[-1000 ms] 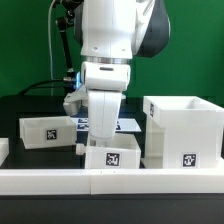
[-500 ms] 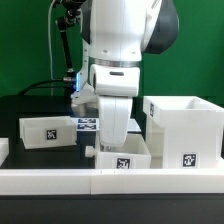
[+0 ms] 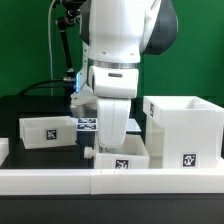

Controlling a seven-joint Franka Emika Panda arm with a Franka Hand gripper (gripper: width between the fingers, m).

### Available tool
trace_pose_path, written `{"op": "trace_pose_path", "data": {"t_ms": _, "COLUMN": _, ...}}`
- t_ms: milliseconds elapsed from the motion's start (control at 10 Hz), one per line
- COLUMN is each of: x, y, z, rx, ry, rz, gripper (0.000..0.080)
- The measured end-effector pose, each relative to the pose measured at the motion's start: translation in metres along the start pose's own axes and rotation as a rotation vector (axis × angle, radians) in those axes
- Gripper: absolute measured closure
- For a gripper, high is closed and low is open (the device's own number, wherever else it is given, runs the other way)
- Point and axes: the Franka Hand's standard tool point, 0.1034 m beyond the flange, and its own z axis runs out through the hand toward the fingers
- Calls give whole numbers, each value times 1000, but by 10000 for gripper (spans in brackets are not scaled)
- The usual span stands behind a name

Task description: Assemble drawer

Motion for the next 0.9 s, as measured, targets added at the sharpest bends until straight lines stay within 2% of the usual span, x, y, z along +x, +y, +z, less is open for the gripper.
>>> {"op": "trace_pose_path", "data": {"t_ms": 200, "x": 4, "y": 5, "z": -2, "rx": -22, "ry": 4, "rz": -3, "gripper": 758}}
{"op": "trace_pose_path", "data": {"t_ms": 300, "x": 4, "y": 5, "z": -2, "rx": -19, "ry": 4, "rz": -3, "gripper": 758}}
{"op": "trace_pose_path", "data": {"t_ms": 500, "x": 11, "y": 8, "z": -2, "rx": -52, "ry": 11, "rz": 0, "gripper": 758}}
{"op": "trace_pose_path", "data": {"t_ms": 900, "x": 7, "y": 7, "z": -1, "rx": -47, "ry": 10, "rz": 6, "gripper": 758}}
